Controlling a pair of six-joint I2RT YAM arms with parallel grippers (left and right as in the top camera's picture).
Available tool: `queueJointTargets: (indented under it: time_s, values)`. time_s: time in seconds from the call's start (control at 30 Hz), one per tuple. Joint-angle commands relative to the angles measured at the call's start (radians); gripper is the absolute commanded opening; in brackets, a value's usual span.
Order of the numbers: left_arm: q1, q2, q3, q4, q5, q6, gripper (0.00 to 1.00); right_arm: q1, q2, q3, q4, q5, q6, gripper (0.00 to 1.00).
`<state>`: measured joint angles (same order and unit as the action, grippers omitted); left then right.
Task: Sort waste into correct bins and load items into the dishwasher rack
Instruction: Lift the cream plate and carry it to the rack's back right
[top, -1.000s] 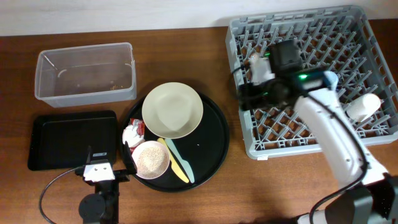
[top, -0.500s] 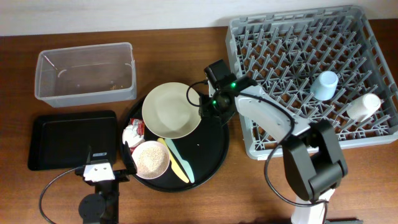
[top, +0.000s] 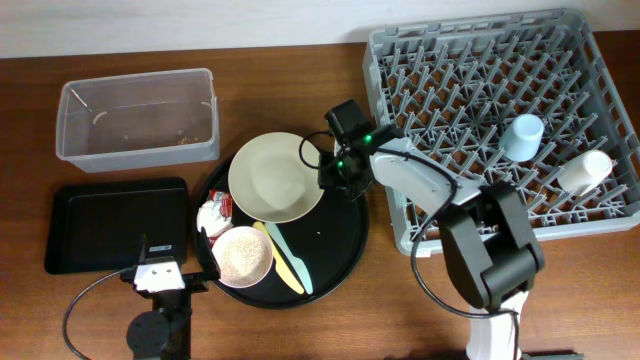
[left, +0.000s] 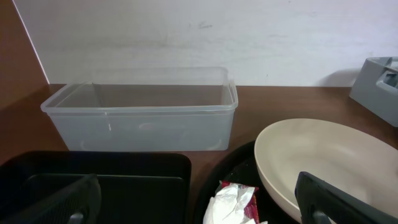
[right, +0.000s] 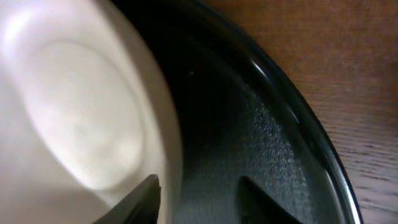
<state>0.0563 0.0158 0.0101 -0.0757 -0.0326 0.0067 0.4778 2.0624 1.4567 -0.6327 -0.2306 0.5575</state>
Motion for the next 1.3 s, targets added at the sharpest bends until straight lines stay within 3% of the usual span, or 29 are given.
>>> queueJointTargets:
  time_s: [0.0,0.13,0.37,0.73,0.93,1.1,1.27]
  values:
    - [-0.002,-0.004,-0.001,-0.008,0.011,0.008,0.99,0.008,0.019,0.013,0.019,-0.020,0.023,0.34]
    - [-0.002,-0.004,-0.001,-0.008,0.011,0.008,0.99,0.005,0.009,0.014,0.023,-0.020,0.003,0.27]
    - [-0.002,-0.004,-0.001,-0.008,0.011,0.008,0.99,0.005,-0.045,0.016,0.016,0.006,-0.045,0.04]
    - [-0.002,-0.004,-0.001,-0.008,0.011,0.008,0.99,0.005,-0.195,0.017,-0.061,0.157,-0.141,0.04]
    - [-0.002,-0.004,-0.001,-0.008,0.011,0.008,1.00,0.006,-0.300,0.108,-0.220,0.431,-0.248,0.04]
    - [-0.002,-0.004,-0.001,-0.008,0.011,0.008,0.99,0.006,-0.334,0.328,-0.386,0.812,-0.385,0.04]
    - [-0.002,-0.004,-0.001,-0.008,0.011,0.008,0.99,-0.011,-0.334,0.416,-0.312,1.158,-0.673,0.04]
